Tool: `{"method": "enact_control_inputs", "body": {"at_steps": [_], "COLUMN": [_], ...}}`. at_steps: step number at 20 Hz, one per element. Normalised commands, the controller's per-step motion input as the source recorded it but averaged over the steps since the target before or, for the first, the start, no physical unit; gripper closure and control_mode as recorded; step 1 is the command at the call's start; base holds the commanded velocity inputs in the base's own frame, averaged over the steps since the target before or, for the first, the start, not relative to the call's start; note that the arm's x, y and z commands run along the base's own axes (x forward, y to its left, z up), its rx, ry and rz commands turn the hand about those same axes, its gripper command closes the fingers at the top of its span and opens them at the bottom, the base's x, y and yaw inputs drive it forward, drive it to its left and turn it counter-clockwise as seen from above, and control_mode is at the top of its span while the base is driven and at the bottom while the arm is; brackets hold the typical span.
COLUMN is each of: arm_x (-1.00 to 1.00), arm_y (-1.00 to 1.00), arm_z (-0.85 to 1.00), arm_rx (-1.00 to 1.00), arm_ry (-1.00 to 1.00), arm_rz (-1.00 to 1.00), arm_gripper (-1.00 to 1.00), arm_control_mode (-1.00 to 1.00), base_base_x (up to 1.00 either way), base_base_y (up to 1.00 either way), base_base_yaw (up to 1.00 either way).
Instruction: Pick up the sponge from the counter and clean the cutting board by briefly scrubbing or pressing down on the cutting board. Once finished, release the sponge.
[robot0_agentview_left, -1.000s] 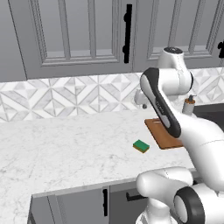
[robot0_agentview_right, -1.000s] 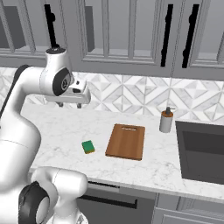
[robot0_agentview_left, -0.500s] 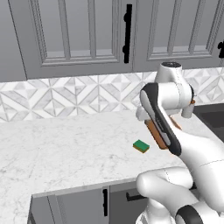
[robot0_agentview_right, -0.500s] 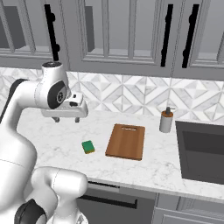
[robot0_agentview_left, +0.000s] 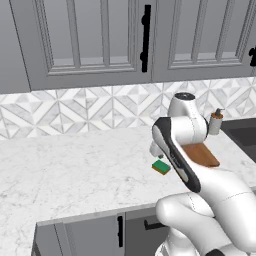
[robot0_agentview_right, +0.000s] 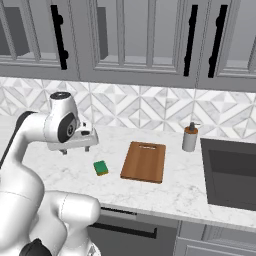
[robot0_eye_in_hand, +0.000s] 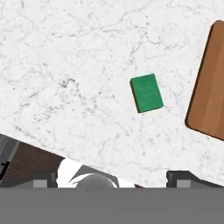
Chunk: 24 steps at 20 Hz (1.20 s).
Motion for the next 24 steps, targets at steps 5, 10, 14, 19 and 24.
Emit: {"method": "enact_control_inputs", "body": {"at_steps": [5, 10, 14, 19, 24], "arm_x": [0.34, 0.40, 0.30, 0.35, 0.35], "arm_y": [0.00, 0.00, -0.08, -0.11, -0.10], "arm_z": [-0.52, -0.47, -0.25, -0.19, -0.07], "arm_rx": [0.00, -0.01, 0.00, 0.00, 0.00], "arm_ry": [0.00, 0.00, 0.01, 0.01, 0.02], "arm_rz": [0.13, 0.02, 0.00, 0.00, 0.01], "arm_gripper": [-1.00, -1.00, -1.00, -1.00, -1.00], "arm_control_mode": [-1.00, -1.00, -1.00, -1.00, -1.00], "base_base_x": [0.00, 0.00, 0.00, 0.00, 0.00], "base_base_y": [0.00, 0.00, 0.00, 0.00, 0.00], "base_base_yaw": [0.00, 0.00, 0.00, 0.00, 0.00]}}
